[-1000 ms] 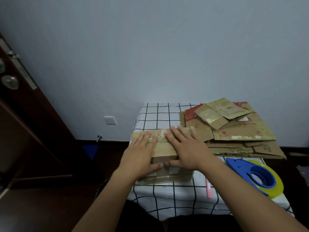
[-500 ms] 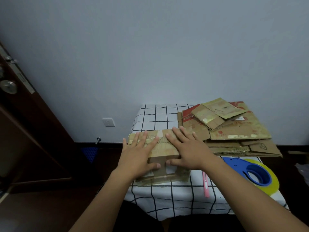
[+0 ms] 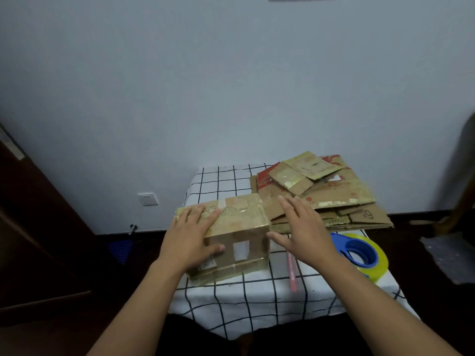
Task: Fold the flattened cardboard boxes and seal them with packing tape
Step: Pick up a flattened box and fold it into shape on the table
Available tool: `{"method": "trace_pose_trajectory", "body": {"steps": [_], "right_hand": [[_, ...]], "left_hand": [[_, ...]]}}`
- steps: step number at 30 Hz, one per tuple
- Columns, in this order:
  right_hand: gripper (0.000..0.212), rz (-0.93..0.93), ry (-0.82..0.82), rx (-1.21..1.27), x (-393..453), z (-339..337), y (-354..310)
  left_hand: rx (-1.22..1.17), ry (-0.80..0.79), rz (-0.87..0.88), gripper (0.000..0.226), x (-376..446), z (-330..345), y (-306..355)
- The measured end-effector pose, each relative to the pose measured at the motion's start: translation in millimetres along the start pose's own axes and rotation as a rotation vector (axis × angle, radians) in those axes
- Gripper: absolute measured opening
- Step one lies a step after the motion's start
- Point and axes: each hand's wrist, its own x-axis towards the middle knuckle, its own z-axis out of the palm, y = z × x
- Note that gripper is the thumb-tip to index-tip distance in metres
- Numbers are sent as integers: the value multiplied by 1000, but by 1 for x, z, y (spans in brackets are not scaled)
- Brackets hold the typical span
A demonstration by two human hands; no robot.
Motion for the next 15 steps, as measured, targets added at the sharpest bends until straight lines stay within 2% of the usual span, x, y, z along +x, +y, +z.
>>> {"method": "trace_pose_trajectory", "body": {"steps": [3, 7, 11, 15], "right_hand": [[77, 141, 27, -41, -23, -1, 46], [64, 358, -161, -184, -57, 1, 96], [70, 438, -362, -235, -79, 15, 117], [73, 458, -403, -170, -88, 27, 124]], "left_hand": [[-28, 35, 5, 93, 0, -8, 7], [-19, 67, 22, 93, 1, -18, 16], [18, 84, 59, 93, 0, -16, 25], [44, 75, 92, 93, 2, -15, 28]]}}
